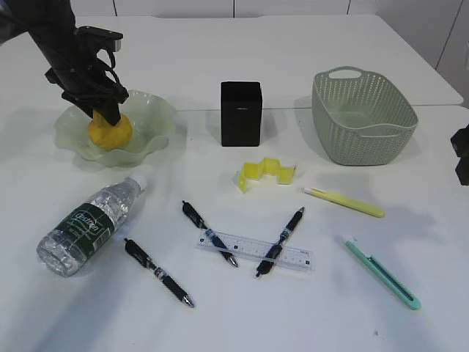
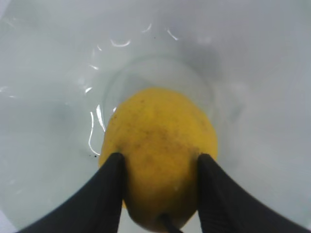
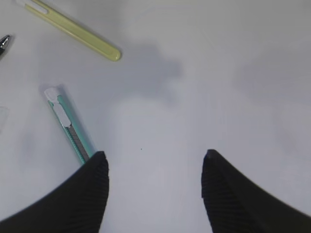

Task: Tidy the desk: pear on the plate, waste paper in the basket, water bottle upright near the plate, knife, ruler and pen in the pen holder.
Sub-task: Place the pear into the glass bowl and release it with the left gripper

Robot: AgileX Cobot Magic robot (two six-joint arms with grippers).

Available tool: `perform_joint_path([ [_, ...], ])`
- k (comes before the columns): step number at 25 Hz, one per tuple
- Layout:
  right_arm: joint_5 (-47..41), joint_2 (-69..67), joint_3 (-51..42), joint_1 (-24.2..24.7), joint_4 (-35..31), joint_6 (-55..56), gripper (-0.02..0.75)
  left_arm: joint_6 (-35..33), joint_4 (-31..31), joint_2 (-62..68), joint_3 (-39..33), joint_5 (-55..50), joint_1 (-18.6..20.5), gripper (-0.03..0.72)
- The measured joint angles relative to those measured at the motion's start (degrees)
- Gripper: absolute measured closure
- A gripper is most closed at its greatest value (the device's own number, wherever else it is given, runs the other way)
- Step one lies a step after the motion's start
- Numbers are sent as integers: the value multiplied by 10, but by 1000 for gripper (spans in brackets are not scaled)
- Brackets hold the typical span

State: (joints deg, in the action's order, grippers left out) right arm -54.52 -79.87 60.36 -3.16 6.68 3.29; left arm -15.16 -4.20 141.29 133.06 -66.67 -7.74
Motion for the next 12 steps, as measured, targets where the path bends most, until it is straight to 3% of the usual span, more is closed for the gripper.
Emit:
perform_joint_path([
  [12,0,0,0,0,0,0,288,1,-7,0,0,0,0,383],
])
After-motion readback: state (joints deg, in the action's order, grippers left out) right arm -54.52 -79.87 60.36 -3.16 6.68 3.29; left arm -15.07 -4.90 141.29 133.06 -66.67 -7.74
